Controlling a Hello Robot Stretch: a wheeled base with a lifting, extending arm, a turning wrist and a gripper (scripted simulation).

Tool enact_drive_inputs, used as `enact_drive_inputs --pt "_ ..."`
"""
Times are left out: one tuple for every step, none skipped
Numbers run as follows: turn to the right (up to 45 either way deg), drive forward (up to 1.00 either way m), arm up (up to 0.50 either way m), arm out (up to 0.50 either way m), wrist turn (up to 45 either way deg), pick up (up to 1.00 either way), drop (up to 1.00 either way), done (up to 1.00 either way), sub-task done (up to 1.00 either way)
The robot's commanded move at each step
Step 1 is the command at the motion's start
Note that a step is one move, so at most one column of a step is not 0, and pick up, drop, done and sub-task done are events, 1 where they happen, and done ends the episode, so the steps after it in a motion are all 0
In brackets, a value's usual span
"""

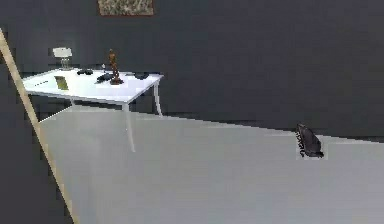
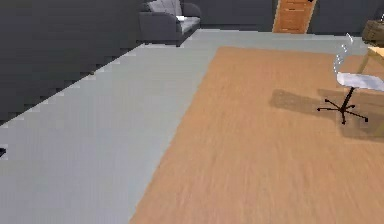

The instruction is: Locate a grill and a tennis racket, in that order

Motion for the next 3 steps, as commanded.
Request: enact_drive_inputs --pt "-18.0 0.00 0.00 0.00 0.0 0.00 0.00 0.00 0.00" --pt "0.0 0.85 0.00 0.00 0.0 0.00 0.00 0.00 0.00" --pt "-18.0 0.00 0.00 0.00 0.0 0.00 0.00 0.00 0.00"
